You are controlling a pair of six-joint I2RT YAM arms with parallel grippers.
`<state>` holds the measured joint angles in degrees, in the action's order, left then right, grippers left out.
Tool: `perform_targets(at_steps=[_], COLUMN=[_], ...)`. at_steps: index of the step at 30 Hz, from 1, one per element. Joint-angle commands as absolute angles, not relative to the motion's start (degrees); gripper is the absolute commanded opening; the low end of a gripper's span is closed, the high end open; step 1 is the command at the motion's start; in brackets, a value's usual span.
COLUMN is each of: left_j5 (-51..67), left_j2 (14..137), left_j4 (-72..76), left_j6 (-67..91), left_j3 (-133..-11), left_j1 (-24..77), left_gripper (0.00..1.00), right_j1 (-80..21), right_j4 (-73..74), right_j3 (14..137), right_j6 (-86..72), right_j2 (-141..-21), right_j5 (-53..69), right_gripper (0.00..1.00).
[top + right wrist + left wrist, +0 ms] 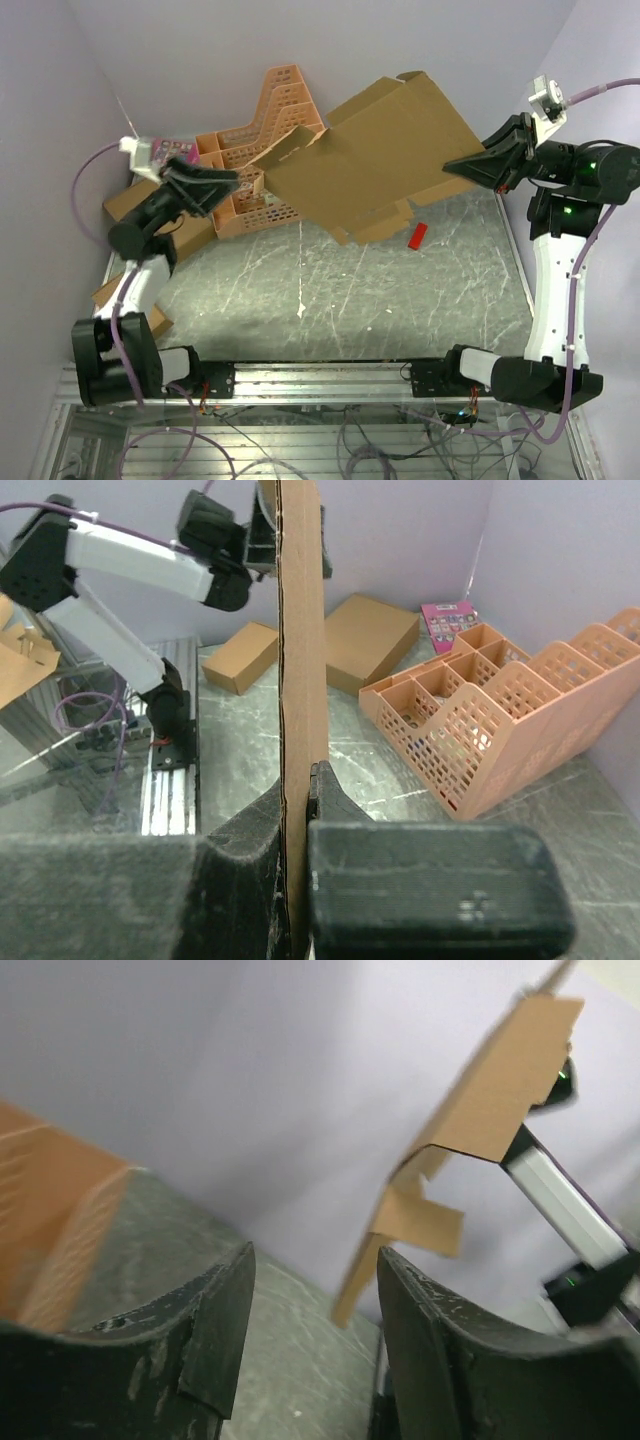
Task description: Fold the paper box
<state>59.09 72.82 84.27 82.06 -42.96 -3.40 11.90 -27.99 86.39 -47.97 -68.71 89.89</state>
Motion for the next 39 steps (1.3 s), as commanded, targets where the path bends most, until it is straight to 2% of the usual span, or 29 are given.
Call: perform_targets(at_steps=[1, 6, 10, 13, 15, 18, 21, 25, 29, 33, 39], left_j5=[53.16, 54.62, 54.74, 53.73, 52.48, 51.56, 50.06, 48.95, 48.52, 41.82, 31.65], left_j2=[65.08, 62.25, 61.26, 61.20, 60.25, 58.05, 55.94, 55.10, 57.50, 58.56, 53.52], left_j4=[98.68, 89.01, 74.15, 69.70, 68.69, 57.64, 48.41, 54.01, 68.18, 84.97, 75.22], left_j6=[85.45, 85.99, 78.88, 76.86, 74.81, 65.67, 54.98, 53.98, 66.91, 75.85, 63.01], left_j3=[-35.86, -41.09, -46.25, -47.73, -47.59, -49.06, -51.03, -47.92, -37.38, -25.98, -18.59], left_j1=[-15.58, -18.04, -18.05, -17.79, -17.34, -15.73, -12.65, -10.13, -9.84, -7.80, 4.71], left_gripper=[0.66, 0.65, 0.65, 0.66, 0.70, 0.73, 0.76, 0.85, 0.85, 0.84, 0.86], right_j1=[13.58, 14.78, 15.42, 15.47, 15.42, 15.41, 15.38, 15.38, 15.38, 15.38, 15.27], right_j4=[-29.51, -29.33, -22.56, -11.53, -1.21, 13.39, 21.56, 29.21, 27.53, 11.54, -4.71], right_j3=[83.85, 80.38, 79.40, 80.13, 81.88, 84.64, 86.11, 87.00, 85.00, 79.58, 75.86], right_j6=[-46.85, -45.66, -39.11, -29.42, -20.54, -9.35, -2.08, 5.16, 2.56, -11.53, -29.17], right_j2=[-67.53, -66.30, -65.01, -64.40, -64.47, -65.07, -65.33, -64.90, -63.41, -60.89, -60.65], right_j5=[90.28, 89.81, 89.04, 87.30, 86.01, 84.28, 82.51, 80.19, 80.08, 81.21, 81.90], right_gripper=[0.00, 0.00, 0.00, 0.00, 0.00, 0.00, 0.00, 0.00, 0.00, 0.00, 0.00])
